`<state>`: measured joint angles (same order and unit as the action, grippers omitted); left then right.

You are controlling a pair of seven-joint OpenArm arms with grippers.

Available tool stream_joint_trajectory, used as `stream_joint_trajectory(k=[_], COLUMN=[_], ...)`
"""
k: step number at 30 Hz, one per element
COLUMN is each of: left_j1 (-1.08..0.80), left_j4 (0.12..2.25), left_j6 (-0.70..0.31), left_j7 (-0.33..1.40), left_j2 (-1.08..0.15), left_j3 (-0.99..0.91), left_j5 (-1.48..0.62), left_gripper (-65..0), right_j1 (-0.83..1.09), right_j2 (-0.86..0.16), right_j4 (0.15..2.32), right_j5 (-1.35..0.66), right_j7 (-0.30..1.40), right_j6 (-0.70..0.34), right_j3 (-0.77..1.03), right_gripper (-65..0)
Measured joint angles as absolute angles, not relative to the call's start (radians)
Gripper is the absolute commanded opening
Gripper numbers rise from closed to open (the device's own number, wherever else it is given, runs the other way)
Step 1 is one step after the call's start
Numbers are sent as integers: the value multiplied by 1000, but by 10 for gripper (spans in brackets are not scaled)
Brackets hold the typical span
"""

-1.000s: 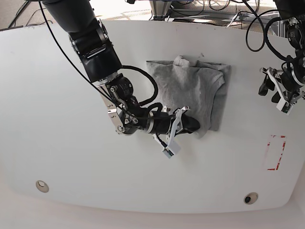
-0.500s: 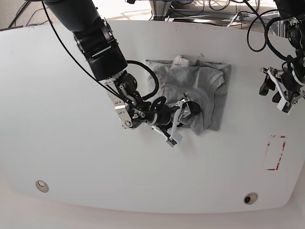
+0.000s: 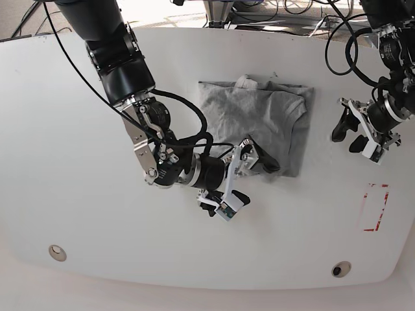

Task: Layout the t-shirt on the table in an organized manner, then fold the t-shirt properly
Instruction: 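Tuck the loose shirt edge under the bundle with the right gripper, then grasp opposite sides of the grey shirt bundle with both grippers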

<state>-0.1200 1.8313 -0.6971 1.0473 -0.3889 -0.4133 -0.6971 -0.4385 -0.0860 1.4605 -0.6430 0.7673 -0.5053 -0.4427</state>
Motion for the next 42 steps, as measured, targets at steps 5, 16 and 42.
stream_joint_trajectory(k=[5, 16, 42], left_j1=[-93, -81, -71], left_j4=[1831, 1830, 1588], left_j6=[-698, -697, -705], left_j7=[1039, 995, 863], left_j2=[-387, -270, -340], left_j3=[-285, -105, 52], left_j5=[-694, -525, -268], left_gripper=[-350, -350, -350], right_j1=[-422, -334, -331], right_j2=[-124, -161, -192], right_j4=[1466, 1465, 984], right_j5=[-635, -632, -654], right_j7=[768, 778, 358], right_j6=[-498, -513, -670], right_j3=[-439, -440, -443], right_gripper=[-2, -499, -590])
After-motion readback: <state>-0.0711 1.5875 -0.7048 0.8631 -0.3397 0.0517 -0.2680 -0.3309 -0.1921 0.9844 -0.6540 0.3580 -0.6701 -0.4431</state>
